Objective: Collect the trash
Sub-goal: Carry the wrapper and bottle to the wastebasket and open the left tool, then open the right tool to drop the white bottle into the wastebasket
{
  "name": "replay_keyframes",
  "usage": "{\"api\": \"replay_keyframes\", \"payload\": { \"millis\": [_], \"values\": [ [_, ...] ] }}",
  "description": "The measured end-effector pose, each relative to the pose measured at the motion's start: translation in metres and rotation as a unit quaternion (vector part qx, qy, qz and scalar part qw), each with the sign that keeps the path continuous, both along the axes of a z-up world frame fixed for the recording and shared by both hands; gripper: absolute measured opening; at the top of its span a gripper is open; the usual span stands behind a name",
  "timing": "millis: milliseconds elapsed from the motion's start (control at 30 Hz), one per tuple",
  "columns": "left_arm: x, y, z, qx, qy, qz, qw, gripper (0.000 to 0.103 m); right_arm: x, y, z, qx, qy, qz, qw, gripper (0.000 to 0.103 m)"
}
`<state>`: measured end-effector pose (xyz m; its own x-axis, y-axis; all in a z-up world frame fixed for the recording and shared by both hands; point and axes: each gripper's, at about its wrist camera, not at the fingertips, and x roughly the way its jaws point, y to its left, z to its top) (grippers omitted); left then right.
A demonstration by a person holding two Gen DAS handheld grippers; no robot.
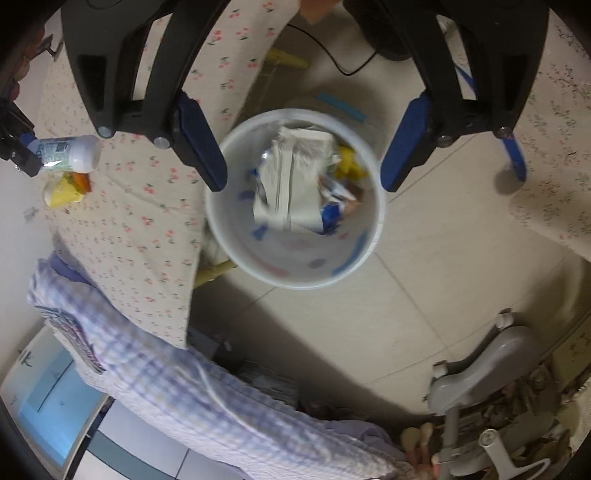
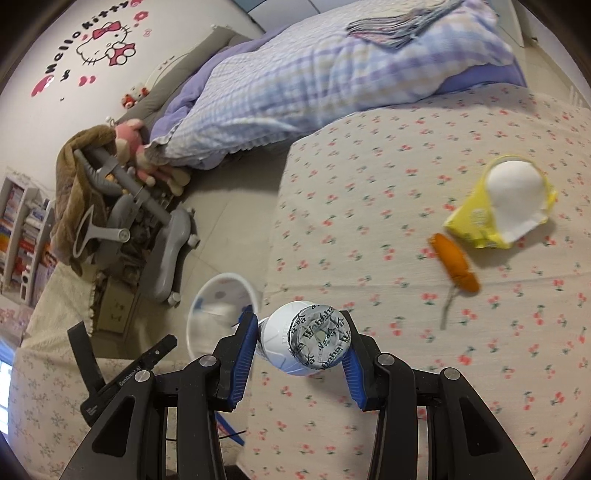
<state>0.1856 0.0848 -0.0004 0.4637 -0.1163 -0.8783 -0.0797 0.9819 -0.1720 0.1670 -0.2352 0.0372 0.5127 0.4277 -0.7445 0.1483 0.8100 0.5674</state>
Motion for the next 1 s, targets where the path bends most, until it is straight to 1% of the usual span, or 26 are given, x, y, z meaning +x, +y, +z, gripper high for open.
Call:
{"api": "replay_keyframes", "payload": {
  "millis": [133, 333, 667, 833, 1000],
  "values": [
    [-0.005, 0.009, 0.000, 0.021, 0.004, 0.004, 0.9998, 0.086, 0.007, 0.021, -0.001, -0.002, -0.002, 0.016, 1.000, 0.044],
    [-0.012, 0.026, -0.001, 0.032, 0.012, 0.011, 0.9993, 0.088, 0.022, 0.052, -0.005, -0.006, -0.006, 0.039, 0.999, 0.044],
    [-0.023, 0.048, -0.002, 0.039, 0.018, 0.033, 0.9985, 0.088, 0.053, 0.108, -0.024, -0.020, -0.003, 0.073, 0.997, 0.044],
    [-0.026, 0.053, 0.000, 0.038, 0.018, 0.037, 0.9984, 0.089, 0.066, 0.123, -0.035, -0.025, 0.001, 0.080, 0.996, 0.044],
    [-0.028, 0.057, 0.003, 0.034, 0.016, 0.040, 0.9985, 0.089, 0.073, 0.133, -0.045, -0.019, 0.003, 0.086, 0.996, 0.044]
  ]
}}
